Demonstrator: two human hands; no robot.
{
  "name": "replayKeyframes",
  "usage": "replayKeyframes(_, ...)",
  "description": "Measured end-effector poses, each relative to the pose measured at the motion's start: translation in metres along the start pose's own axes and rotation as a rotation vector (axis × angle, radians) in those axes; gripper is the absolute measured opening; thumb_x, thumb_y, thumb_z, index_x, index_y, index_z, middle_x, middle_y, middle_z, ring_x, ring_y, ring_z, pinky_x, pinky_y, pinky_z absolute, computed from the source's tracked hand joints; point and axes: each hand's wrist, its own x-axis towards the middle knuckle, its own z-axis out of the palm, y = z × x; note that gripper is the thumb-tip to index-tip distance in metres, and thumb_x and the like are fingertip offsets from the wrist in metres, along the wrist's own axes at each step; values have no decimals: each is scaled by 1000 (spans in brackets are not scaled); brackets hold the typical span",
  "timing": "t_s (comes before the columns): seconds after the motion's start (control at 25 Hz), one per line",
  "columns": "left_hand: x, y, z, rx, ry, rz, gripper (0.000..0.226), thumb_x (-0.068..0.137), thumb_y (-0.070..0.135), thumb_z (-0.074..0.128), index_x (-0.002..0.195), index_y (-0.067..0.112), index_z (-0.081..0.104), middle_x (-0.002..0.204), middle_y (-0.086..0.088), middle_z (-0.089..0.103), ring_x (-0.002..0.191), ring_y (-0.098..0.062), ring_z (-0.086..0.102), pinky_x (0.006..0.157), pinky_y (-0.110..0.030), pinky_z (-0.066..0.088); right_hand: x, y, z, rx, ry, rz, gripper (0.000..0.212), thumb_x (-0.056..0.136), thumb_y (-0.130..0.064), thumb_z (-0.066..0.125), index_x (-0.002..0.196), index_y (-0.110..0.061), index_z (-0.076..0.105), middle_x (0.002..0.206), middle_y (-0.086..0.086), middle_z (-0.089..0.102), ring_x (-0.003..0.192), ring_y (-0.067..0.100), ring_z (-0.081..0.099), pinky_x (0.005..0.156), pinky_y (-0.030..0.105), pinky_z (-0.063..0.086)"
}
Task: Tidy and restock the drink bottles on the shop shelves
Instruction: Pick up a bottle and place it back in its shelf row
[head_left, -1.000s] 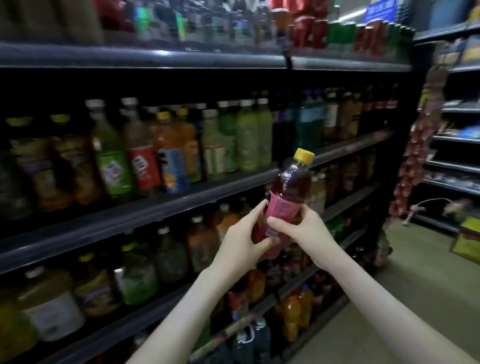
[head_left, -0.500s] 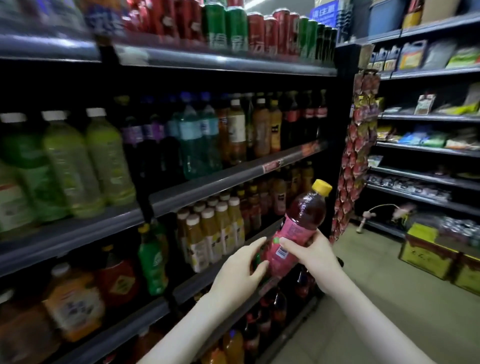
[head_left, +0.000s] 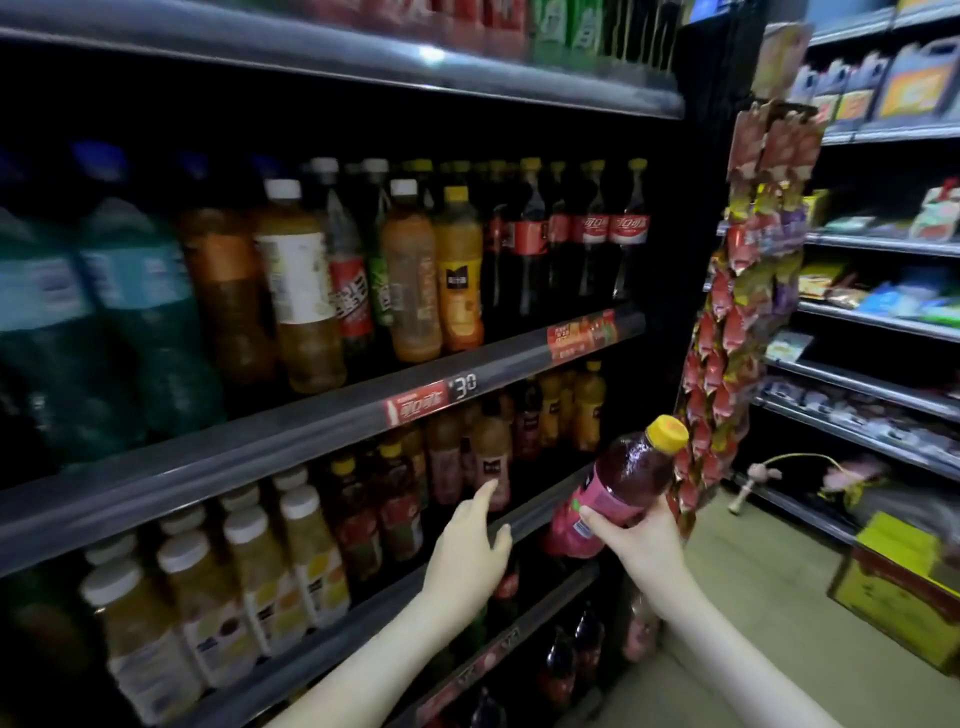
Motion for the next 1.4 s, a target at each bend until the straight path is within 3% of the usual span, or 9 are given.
replayKeyframes(0.32, 104, 0, 109, -4, 327, -337, 67, 97, 28, 47, 150, 35, 6, 143, -8, 37, 75, -15, 61, 58, -25, 49, 160, 96, -19, -4, -271, -57, 68, 67, -8, 85, 124, -15, 49, 112, -3, 63, 105, 14, 61, 96, 32, 45)
replayKeyframes(0.48, 145, -14, 134, 12, 447, -478, 77, 96, 35, 50, 151, 25, -3, 143, -19, 36, 102, -33, 60, 78, -38, 53, 212, 122, 6, -5, -353, -27, 76, 68, -8, 84, 132, -6, 43, 114, 3, 60, 107, 18, 57, 92, 25, 39)
replayKeyframes(0.6, 171, -22, 153, 39, 517, -451, 80, 94, 39, 51, 151, 17, -1, 140, -22, 40, 114, -37, 54, 87, -40, 50, 239, 137, 32, -9, -434, -16, 65, 72, -10, 81, 125, -11, 44, 106, -2, 59, 100, 16, 57, 85, 22, 39)
replayKeyframes(0.72, 188, -36, 169, 209, 599, -493, 84, 92, 25, 57, 150, 6, -1, 138, -25, 39, 117, -38, 51, 90, -40, 50, 259, 152, 54, -57, -486, -18, 62, 76, -14, 79, 128, -11, 45, 107, -2, 58, 98, 14, 55, 84, 22, 40)
replayKeyframes(0.88, 194, -47, 184, 431, 579, -444, 72, 90, 18, 41, 149, 2, 2, 149, -30, 22, 129, -42, 39, 96, -38, 46, 280, 165, 78, -146, -542, -6, 56, 77, -19, 78, 122, -4, 49, 114, 11, 65, 105, 26, 62, 82, 24, 43)
replayKeyframes(1.0, 196, -34, 185, 480, 610, -445, 91, 71, 14, 76, 144, 5, 24, 138, -35, 36, 114, -50, 51, 82, -50, 55, 288, 160, 87, -206, -613, 7, 60, 79, -18, 76, 127, 0, 45, 123, 15, 60, 115, 29, 58, 87, 22, 40)
replayKeyframes(1.12, 190, -11, 179, 592, 546, -402, 95, 58, 16, 82, 138, 5, 34, 132, -33, 45, 107, -48, 56, 81, -52, 53, 282, 143, 76, -238, -655, 43, 74, 79, -15, 76, 138, -4, 33, 135, 14, 51, 125, 29, 50, 95, 26, 39)
replayKeyframes(1.24, 179, 12, 172, 621, 585, -297, 90, 61, 16, 80, 138, 10, 34, 130, -30, 48, 108, -44, 57, 83, -48, 53, 262, 114, 48, -354, -638, -84, 85, 82, -15, 72, 148, -11, 18, 145, 10, 36, 133, 25, 40, 104, 34, 38)
replayKeyframes(1.4, 152, 66, 148, 508, 617, -139, 63, 86, 19, 59, 143, 19, 31, 148, -12, 33, 123, -29, 49, 91, -34, 51, 225, 57, 10, -398, -801, -337, 77, 93, -20, 58, 151, -19, 9, 155, 1, 19, 140, 16, 29, 105, 25, 36)
